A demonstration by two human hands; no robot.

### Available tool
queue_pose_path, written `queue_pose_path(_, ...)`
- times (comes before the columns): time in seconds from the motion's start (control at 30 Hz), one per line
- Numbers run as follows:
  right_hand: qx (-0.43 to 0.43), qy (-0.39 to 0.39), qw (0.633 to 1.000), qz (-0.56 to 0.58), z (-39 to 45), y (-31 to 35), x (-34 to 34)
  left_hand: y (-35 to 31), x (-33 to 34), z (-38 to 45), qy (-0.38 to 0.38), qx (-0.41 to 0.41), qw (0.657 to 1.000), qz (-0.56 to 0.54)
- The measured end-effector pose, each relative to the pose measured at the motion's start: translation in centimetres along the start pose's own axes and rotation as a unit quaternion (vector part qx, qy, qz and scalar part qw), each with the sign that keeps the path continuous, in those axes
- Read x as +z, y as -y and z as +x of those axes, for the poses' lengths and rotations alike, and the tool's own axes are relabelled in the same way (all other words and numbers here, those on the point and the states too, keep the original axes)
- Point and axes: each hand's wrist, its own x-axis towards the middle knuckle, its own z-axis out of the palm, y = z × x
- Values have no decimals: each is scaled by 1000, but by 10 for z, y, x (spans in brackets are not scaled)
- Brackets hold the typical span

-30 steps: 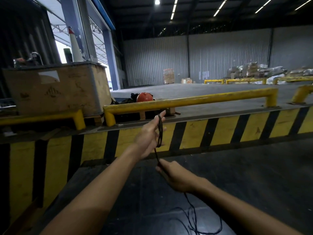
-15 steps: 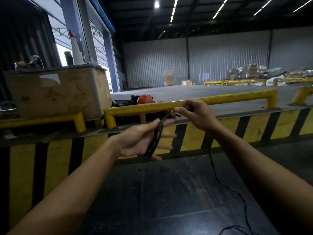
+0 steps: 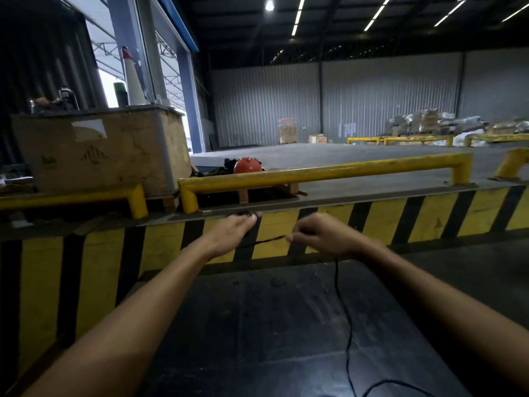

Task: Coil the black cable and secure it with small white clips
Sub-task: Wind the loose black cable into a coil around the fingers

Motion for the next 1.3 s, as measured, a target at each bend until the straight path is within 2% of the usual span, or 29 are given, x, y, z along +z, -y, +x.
queue_pose_path(0.07,-5,-56,998,-23,2,-1,-21,1,7,-5,109,-44,992,39)
queue_pose_path(0.1,-7,-85,996,-27,3,-3,-29,-1,8,-8,161,-56,985,17)
queue_pose_path(0.17,-14,-156,988,-11,6,-9,-38,-6,6,-14,253,-61,960,-105)
queue_pose_path(0.23,-9,-216,976,31,7,-16,-35,-12,2,-16,333,-52,897,-287)
queue_pose_path(0.27,-3,-224,973,50,6,-19,-27,-16,1,-17,357,-41,853,-377)
queue_pose_path(0.33,15,-190,978,89,5,-23,3,-30,3,-17,356,6,779,-517)
queue_pose_path(0.4,19,-115,987,114,3,-19,39,-44,11,-14,297,52,743,-598)
queue_pose_path(0.43,14,-81,991,108,2,-15,54,-49,15,-11,248,64,741,-620)
queue_pose_path(0.5,13,-37,995,96,0,-9,73,-52,25,-5,140,71,762,-628)
queue_pose_path(0.57,23,-7,997,79,-4,-12,76,-43,30,1,32,67,823,-563)
queue_pose_path(0.63,35,13,998,54,-8,-18,65,-25,32,5,-55,55,910,-406)
queue_pose_path(0.7,53,4,997,53,-11,-25,47,-9,35,4,-61,29,974,-216)
queue_pose_path(0.77,54,-33,996,64,-10,-28,28,0,41,-1,7,-12,998,-59)
queue_pose_path(0.83,41,-83,994,52,-7,-29,14,0,46,-7,106,-54,992,31)
queue_pose_path(0.87,34,-109,993,44,-6,-30,10,-2,46,-10,161,-74,984,21)
queue_pose_path(0.93,20,-156,986,50,-3,-32,7,-6,41,-16,283,-102,948,-108)
queue_pose_path(1.0,22,-197,977,81,-2,-36,11,-7,35,-17,361,-89,877,-305)
queue_pose_path(1.03,28,-206,973,97,-3,-38,16,-8,33,-17,368,-76,832,-408)
queue_pose_path(1.1,42,-191,972,134,-5,-39,32,-17,31,-17,334,-19,762,-554)
queue_pose_path(1.13,47,-168,973,149,-6,-37,42,-22,31,-15,301,8,744,-596)
queue_pose_path(1.2,50,-109,980,156,-7,-32,62,-31,32,-10,217,35,733,-644)
queue_pose_path(1.3,36,-27,990,136,-9,-25,80,-33,31,-1,81,39,738,-669)
